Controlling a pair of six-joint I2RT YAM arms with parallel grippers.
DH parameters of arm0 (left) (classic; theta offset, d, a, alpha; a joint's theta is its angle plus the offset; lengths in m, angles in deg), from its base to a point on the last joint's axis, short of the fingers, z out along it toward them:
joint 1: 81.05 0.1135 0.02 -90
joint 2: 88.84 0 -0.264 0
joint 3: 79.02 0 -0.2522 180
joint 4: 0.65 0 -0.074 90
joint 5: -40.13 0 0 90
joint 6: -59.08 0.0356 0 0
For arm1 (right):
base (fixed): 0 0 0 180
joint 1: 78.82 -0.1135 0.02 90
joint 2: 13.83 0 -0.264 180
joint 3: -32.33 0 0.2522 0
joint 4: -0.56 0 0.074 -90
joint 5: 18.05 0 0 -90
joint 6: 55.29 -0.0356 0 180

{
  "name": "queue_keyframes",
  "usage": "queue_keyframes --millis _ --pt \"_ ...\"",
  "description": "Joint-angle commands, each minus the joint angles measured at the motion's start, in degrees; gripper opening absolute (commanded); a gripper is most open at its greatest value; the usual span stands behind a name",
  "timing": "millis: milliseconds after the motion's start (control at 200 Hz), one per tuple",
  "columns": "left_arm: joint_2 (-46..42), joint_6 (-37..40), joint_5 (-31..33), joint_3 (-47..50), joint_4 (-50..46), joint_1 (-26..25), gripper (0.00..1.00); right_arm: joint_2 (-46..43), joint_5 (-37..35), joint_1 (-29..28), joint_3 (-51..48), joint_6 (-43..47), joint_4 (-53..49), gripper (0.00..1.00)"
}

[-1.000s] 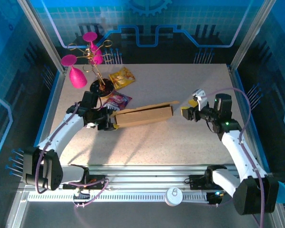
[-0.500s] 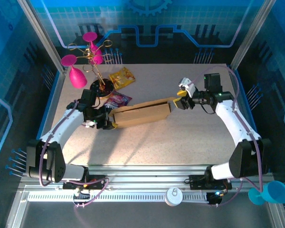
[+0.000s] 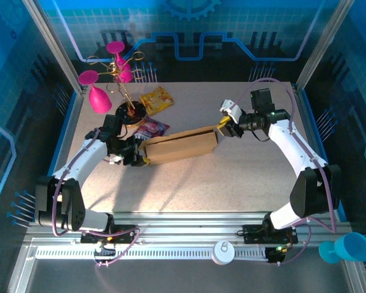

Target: Fold the paper box

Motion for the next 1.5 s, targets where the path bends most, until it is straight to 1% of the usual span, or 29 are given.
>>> queue_keyframes --millis 0,190,245,280,370,520,705,720,790,951,1216,1321,1496 --pt "1.4 0.2 1.0 -0.9 -1.4 0.7 0.43 1.1 -1.9 -1.2 2.2 0.4 -2.3 0.26" --pt "1.8 0.3 1.0 -1.0 -1.3 0.8 0.43 1.3 -3.5 -1.8 2.9 -0.9 -1.7 0.12" --pt "1.8 0.3 0.9 -1.1 -1.3 0.8 0.43 1.3 -3.5 -2.0 3.3 -1.7 -1.7 0.06" --pt "1.8 0.1 0.9 -1.1 -1.3 0.8 0.43 1.3 -3.7 -2.2 3.5 -2.1 -2.0 0.00" --pt "1.9 -0.4 0.8 -0.9 -0.7 0.8 0.43 1.7 -4.6 -3.1 4.6 -3.8 -3.4 0.00" --pt "2.1 -1.3 0.8 -0.8 0.1 0.8 0.43 1.4 -7.0 -5.4 4.2 -9.1 -4.3 0.00" --pt "2.0 -2.4 0.7 -0.3 1.7 0.8 0.43 1.0 -12.8 -8.3 4.3 -19.9 -5.3 0.00" --pt "2.0 -4.0 0.7 -0.2 1.8 0.8 0.43 0.9 -13.2 -8.5 4.1 -20.5 -5.5 0.00" --pt "1.9 -4.9 0.7 0.1 2.5 0.8 0.43 0.3 -14.6 -9.3 3.5 -23.2 -5.6 0.00" --pt "2.0 -5.3 0.6 0.5 3.1 0.8 0.43 -0.2 -15.5 -10.3 3.5 -29.7 -5.3 0.00" --pt "2.0 -5.6 0.4 0.9 3.7 0.8 0.43 0.3 -16.5 -12.1 3.0 -34.8 -4.3 0.00" --pt "1.9 -5.9 0.2 1.3 4.3 0.8 0.43 0.3 -18.0 -13.4 2.8 -35.0 -4.0 0.00" --pt "1.9 -6.0 0.1 1.7 4.8 0.8 0.43 -1.5 -20.1 -14.3 -2.5 -34.6 1.2 0.00"
